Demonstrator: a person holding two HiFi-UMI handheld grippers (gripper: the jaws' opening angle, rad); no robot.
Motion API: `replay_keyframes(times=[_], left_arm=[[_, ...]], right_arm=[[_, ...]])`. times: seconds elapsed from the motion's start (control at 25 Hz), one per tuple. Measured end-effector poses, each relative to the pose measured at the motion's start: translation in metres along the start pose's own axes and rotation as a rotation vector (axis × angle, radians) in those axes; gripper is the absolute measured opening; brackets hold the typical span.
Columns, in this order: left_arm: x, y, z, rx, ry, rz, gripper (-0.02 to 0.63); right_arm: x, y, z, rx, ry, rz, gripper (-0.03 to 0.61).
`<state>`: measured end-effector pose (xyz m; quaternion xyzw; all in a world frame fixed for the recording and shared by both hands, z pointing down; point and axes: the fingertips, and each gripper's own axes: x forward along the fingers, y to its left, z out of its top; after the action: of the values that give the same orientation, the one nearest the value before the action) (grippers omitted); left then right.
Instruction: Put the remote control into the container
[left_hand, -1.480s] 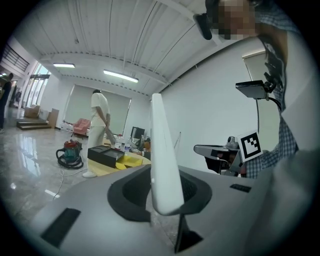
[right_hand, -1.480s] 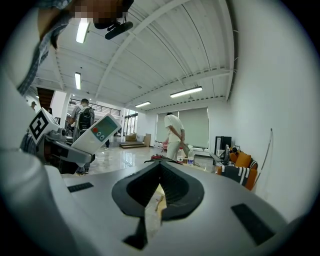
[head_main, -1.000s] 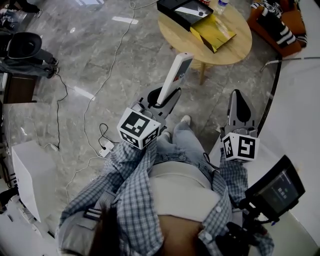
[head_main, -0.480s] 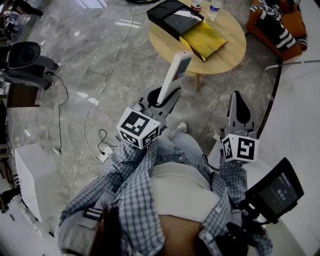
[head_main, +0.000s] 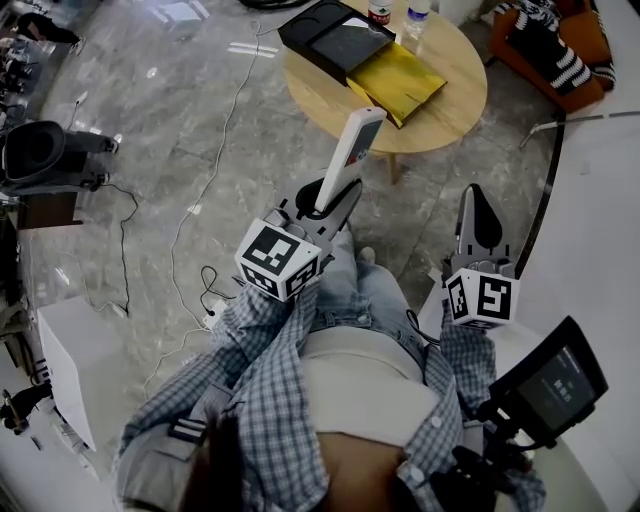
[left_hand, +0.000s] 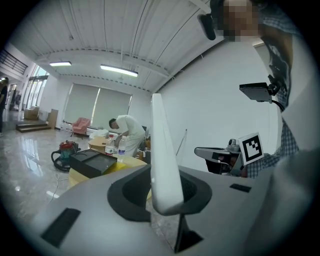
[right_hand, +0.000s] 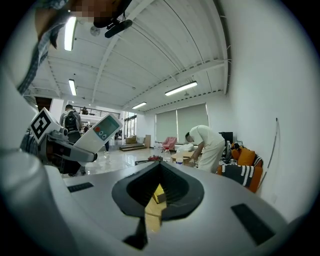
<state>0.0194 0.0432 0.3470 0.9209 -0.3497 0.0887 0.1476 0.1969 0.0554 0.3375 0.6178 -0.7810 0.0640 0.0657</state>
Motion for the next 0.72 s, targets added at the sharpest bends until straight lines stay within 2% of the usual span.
replay_keyframes(times=[0.2,0.44,0.72], left_arm=[[0.015,0.009,0.0,0.003,0.007,-0.019,0.092],[0.039,0.042,0.011,-0.026,0.003,-0.031,0.092],[0.059,0.079,0.031,-0.023,0.003,-0.061,0.092]], right_arm=[[0.015,-0.005,-0.003,0.007,0.01,-0.009,0.005],[0.054,0.002,0.013,-0.055,0.024,0.021,0.006],[0.097,0.005,0.027,-0.075,0.022,0.016,0.005]])
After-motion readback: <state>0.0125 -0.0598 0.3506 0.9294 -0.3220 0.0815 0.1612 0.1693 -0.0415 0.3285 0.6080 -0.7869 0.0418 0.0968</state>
